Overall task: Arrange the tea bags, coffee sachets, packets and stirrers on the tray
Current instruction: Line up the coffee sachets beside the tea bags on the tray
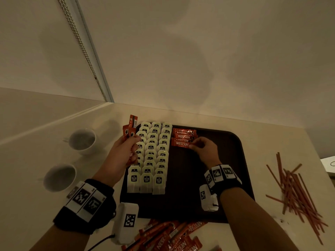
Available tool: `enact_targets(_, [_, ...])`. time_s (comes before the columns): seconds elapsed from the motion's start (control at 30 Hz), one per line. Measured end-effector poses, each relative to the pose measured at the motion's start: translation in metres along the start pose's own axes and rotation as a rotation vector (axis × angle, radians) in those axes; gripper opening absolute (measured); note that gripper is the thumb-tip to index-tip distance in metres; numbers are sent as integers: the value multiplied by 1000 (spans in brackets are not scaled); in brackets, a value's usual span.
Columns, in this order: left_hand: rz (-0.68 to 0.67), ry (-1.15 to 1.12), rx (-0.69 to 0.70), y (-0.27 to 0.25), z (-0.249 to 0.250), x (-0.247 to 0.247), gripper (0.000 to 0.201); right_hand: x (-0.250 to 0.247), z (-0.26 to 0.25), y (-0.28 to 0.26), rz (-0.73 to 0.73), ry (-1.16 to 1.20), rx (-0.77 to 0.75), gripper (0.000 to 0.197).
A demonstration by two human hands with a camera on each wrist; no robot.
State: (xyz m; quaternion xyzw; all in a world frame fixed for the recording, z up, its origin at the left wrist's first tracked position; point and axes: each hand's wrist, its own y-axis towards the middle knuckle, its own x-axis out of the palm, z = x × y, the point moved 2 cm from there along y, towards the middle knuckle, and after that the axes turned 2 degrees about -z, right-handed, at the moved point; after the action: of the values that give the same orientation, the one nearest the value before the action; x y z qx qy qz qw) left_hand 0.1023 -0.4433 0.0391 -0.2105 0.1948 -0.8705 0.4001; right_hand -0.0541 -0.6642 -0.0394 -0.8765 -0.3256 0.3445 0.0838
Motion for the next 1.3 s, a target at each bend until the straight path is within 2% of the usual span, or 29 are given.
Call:
enact_targets(0.43, [15, 34, 4, 1, -4, -4, 6, 8, 4, 12, 96, -138, -43, 29])
enact_targets(0.7, [12, 21, -3, 2, -6, -3, 8, 10, 5, 10, 161, -43, -11, 55])
enact_targets(1.3, [20, 18, 4, 2, -3, 0, 7, 14, 9, 14, 146, -83, -32, 52])
